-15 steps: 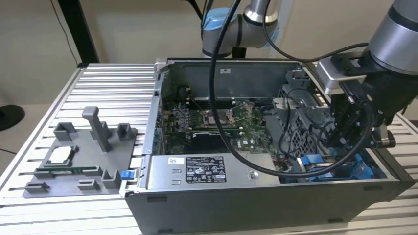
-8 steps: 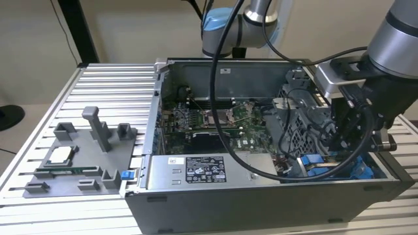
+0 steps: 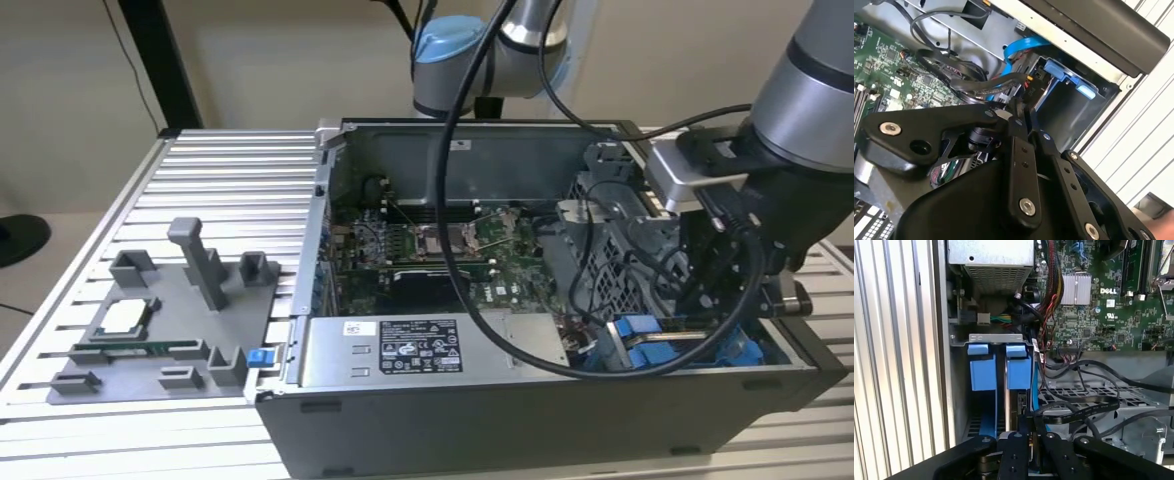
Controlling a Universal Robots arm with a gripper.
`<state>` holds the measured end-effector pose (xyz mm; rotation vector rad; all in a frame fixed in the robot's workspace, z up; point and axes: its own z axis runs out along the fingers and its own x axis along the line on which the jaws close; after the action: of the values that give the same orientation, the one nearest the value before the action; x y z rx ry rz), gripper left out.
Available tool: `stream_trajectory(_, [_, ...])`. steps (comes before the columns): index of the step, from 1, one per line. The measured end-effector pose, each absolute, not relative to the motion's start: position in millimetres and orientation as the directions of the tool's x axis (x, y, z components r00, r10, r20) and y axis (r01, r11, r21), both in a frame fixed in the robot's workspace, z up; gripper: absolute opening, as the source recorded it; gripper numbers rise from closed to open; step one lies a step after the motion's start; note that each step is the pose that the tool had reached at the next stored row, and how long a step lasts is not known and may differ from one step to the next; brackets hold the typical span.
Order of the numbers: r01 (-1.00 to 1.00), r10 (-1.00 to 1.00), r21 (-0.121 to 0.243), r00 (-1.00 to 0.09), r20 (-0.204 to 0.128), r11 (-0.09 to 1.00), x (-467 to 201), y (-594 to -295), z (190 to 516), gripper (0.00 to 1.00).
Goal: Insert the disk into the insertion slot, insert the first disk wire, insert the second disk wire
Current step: 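Insert the second disk wire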
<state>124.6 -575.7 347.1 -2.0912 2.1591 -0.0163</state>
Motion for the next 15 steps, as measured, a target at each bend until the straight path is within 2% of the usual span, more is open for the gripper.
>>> stream_trajectory(15, [-0.994,-0.996,-0.102,-0.027,-0.090,0.036,127.3,-576.6,342.4,0.00])
